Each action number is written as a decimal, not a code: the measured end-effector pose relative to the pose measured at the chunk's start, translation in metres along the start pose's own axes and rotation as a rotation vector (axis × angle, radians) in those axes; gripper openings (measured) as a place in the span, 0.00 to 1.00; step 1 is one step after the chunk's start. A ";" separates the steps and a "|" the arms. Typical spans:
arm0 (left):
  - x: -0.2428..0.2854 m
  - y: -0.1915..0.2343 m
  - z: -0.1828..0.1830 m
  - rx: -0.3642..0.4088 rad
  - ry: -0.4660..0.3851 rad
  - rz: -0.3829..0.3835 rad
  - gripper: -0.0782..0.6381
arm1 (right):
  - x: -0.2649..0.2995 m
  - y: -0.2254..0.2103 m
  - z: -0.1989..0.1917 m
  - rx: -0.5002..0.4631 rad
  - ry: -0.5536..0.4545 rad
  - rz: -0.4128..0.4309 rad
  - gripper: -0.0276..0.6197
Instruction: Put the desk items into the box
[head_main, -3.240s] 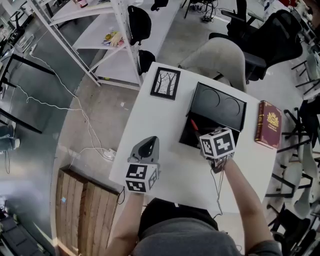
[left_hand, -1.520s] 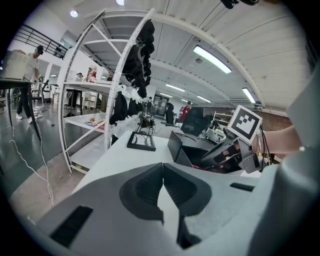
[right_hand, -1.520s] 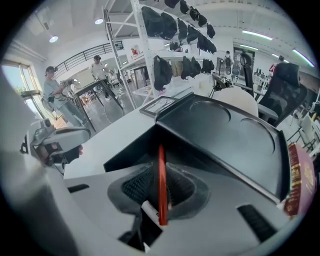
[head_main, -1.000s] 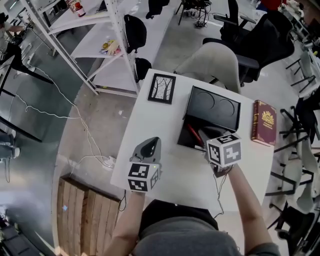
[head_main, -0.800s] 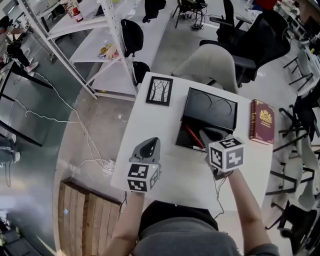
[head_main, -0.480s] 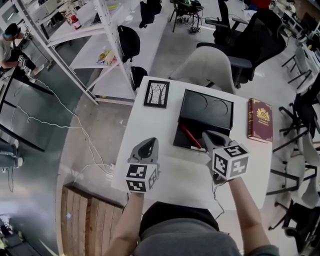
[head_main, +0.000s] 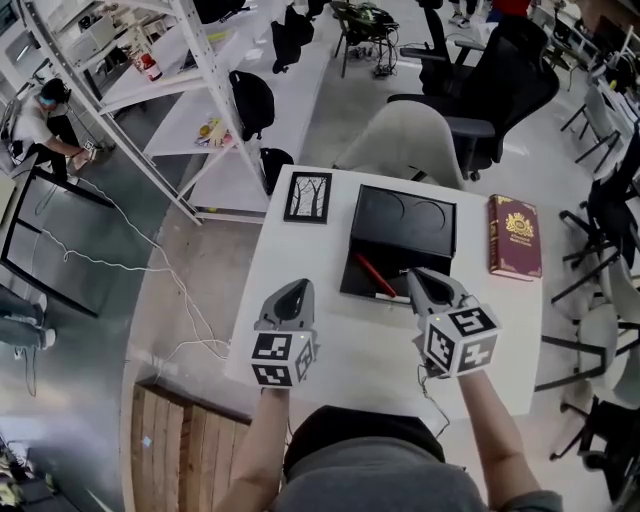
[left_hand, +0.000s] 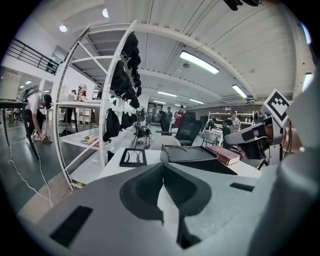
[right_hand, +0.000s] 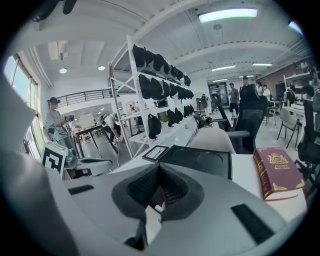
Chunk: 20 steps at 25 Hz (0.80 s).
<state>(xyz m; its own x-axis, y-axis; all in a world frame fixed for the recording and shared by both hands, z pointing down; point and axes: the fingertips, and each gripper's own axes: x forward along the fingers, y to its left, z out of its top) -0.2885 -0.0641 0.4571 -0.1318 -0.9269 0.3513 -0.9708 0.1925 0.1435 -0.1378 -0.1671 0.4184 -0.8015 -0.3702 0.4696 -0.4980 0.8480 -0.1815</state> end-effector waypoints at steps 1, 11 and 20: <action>-0.001 -0.001 0.001 0.003 -0.001 0.001 0.12 | -0.003 0.000 0.001 0.003 -0.010 0.000 0.05; -0.013 -0.011 0.003 0.018 -0.008 0.015 0.12 | -0.028 -0.005 0.000 0.024 -0.102 -0.004 0.05; -0.018 -0.017 0.005 0.021 -0.015 0.022 0.12 | -0.040 -0.013 -0.003 0.024 -0.145 -0.033 0.05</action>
<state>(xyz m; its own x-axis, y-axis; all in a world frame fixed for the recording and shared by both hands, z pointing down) -0.2707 -0.0517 0.4440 -0.1558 -0.9272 0.3406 -0.9716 0.2060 0.1163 -0.0983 -0.1620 0.4040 -0.8231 -0.4499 0.3467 -0.5311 0.8259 -0.1892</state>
